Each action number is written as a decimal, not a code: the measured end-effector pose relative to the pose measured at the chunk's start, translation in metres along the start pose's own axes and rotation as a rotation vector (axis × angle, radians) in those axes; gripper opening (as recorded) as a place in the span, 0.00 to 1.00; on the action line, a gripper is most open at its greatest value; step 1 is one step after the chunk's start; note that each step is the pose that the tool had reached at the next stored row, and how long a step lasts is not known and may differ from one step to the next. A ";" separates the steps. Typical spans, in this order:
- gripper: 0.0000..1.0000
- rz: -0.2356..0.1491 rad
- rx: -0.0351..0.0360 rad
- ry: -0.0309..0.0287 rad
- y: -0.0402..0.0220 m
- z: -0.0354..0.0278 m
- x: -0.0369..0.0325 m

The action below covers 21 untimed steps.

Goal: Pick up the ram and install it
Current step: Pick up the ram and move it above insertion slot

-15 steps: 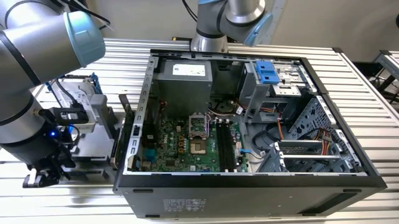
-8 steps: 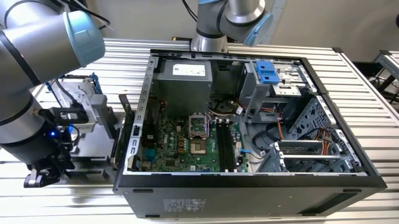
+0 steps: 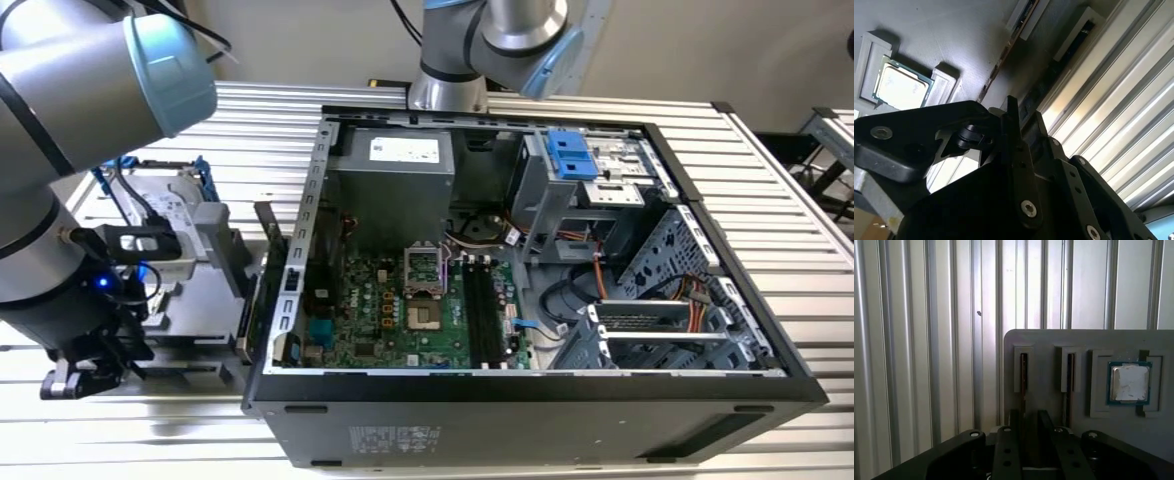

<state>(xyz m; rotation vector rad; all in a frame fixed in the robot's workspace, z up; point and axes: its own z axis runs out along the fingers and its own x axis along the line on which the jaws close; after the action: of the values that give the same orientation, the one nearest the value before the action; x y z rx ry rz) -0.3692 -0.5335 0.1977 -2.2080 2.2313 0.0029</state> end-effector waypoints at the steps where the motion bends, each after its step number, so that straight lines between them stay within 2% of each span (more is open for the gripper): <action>1: 1.00 0.000 0.0000 0.0000 0.0000 0.0000 0.0000; 5: 1.00 0.000 0.0000 0.0000 0.0001 0.0000 0.0000; 6: 0.00 0.000 0.0000 0.0000 0.0002 0.0000 0.0000; 21: 0.00 0.000 0.0001 0.0000 0.0005 0.0000 0.0000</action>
<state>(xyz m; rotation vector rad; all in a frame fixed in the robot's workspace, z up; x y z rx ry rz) -0.3697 -0.5335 0.1976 -2.2079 2.2313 0.0029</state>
